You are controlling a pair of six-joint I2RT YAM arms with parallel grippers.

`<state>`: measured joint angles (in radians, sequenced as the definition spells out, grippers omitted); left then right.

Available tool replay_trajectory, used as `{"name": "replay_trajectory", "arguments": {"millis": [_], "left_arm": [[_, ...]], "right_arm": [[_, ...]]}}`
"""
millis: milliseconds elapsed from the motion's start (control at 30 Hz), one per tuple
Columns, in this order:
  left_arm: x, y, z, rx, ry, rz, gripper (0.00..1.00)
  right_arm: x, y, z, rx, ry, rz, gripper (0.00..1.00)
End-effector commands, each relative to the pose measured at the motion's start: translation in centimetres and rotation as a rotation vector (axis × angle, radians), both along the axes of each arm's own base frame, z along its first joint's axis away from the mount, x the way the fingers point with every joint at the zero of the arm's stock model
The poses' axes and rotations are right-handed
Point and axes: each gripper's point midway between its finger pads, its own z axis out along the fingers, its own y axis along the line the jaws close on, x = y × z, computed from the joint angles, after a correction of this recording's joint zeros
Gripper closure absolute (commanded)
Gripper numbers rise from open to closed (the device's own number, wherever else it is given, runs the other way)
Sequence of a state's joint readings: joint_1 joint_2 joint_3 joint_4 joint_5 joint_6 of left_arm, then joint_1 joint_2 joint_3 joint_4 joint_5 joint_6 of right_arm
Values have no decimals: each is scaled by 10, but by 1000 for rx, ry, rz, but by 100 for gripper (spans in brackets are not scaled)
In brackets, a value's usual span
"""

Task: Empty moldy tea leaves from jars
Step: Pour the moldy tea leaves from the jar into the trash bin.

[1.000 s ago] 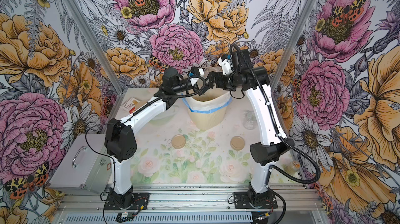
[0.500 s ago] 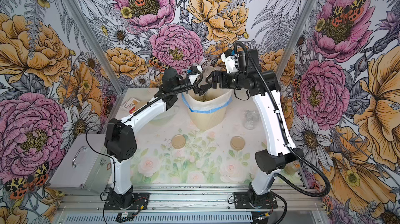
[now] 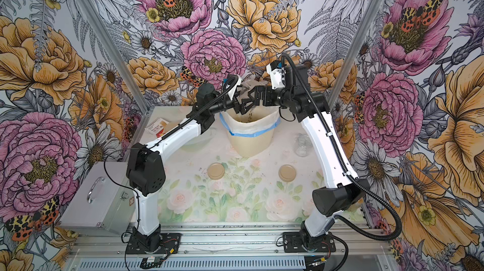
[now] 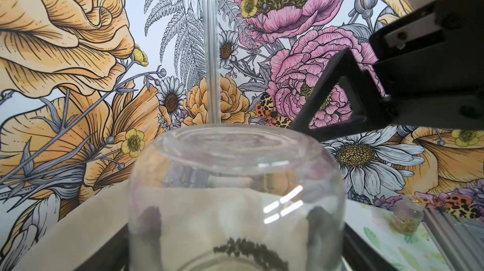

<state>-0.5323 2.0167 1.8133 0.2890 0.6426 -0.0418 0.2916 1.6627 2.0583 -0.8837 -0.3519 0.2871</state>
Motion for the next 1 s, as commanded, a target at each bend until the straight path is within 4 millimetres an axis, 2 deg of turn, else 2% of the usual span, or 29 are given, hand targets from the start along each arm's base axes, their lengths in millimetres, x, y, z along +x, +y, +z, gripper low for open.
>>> {"name": "replay_trajectory", "arguments": {"millis": [0, 267, 533, 767, 967], "left_arm": [[-11, 17, 57, -116, -39, 25, 38], [-15, 15, 58, -128, -3, 2, 38], [-21, 12, 58, -122, -16, -15, 38], [-21, 11, 54, -95, -22, -23, 38], [-30, 5, 47, -36, -42, -47, 38]], "right_arm": [[5, 3, 31, 30, -142, -8, 0], [22, 10, 26, 86, -155, -18, 0], [41, 20, 8, 122, -88, -20, 0], [45, 34, -5, 137, -41, 2, 1], [49, 41, -11, 138, -25, 7, 2]]}}
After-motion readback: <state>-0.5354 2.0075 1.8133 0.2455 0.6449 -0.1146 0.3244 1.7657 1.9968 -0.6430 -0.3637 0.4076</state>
